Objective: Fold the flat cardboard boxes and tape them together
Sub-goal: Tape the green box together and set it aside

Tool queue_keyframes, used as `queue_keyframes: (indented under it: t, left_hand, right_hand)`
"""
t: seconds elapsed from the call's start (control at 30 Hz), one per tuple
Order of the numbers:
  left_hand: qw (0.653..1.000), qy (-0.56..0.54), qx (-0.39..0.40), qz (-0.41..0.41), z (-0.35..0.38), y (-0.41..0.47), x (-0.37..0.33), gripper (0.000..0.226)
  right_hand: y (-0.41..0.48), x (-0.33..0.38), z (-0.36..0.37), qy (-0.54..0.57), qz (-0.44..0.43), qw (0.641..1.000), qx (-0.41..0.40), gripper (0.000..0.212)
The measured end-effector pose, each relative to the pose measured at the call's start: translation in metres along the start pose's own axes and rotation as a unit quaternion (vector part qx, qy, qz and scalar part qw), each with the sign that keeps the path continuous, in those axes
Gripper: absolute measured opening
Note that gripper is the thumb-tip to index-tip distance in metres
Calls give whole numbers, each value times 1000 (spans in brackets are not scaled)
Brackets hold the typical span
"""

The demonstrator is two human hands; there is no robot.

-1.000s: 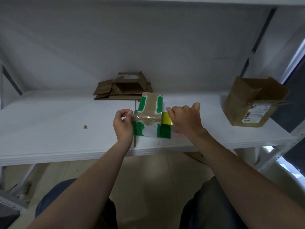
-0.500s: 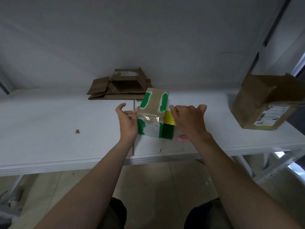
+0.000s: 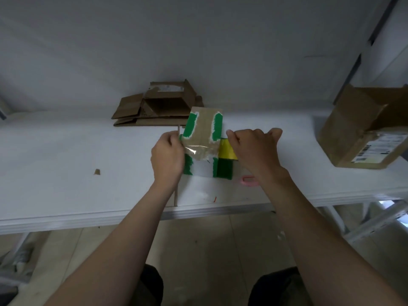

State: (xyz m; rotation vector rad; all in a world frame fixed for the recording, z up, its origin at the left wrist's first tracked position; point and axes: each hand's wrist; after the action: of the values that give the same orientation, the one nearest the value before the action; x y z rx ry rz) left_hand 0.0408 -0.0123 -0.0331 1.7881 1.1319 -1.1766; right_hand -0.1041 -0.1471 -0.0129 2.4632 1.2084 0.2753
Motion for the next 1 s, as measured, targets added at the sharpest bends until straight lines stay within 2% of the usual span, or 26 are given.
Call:
queue_keyframes:
  t: [0.03, 0.13, 0.17, 0.23, 0.4, 0.53, 0.63, 0.77, 0.9, 1.0]
  left_hand:
    - [1000, 24, 6, 3, 2, -3, -7, 43]
    - [997, 65, 43, 6, 15, -14, -18, 104]
    - [995, 86, 45, 9, 21, -18, -19, 116]
    - [993, 118, 29, 8, 34, -25, -22, 126]
    - [993, 107, -12, -40, 42, -24, -26, 120]
    - [994, -13, -11, -109, 32, -14, -18, 99]
    - [995, -32, -4, -93, 24, -11, -14, 64]
    - [993, -74, 4, -93, 17, -3, -5, 43]
    - [996, -52, -1, -69, 15, 3, 1, 31]
    - [1000, 20, -19, 1, 14, 3, 5, 38]
  right_hand:
    - [0, 1, 0, -9, -8, 1000, 7, 48]
    - [2, 4, 0, 5, 1, 1000, 0, 50]
    - [3, 5, 0, 21, 13, 1000, -5, 51]
    - [3, 7, 0, 33, 27, 999, -7, 50]
    - [2, 10, 2, 18, 29, 999, -7, 51]
    - [3, 7, 5, 20, 28, 999, -18, 52]
    - [2, 7, 4, 24, 27, 999, -16, 53]
    - [0, 7, 2, 33, 29, 999, -7, 52]
    - [0, 7, 3, 39, 34, 999, 0, 52]
    - [1, 6, 4, 36, 32, 999, -3, 53]
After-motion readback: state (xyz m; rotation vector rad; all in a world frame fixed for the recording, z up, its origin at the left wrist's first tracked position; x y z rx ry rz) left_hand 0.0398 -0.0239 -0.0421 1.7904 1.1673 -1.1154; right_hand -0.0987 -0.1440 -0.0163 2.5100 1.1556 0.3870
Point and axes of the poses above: each hand's wrist, its own y-axis towards the middle knuckle, its own z-axis out of the palm, x = y × z, and after that the axes turned 7 degrees about -z, right-handed
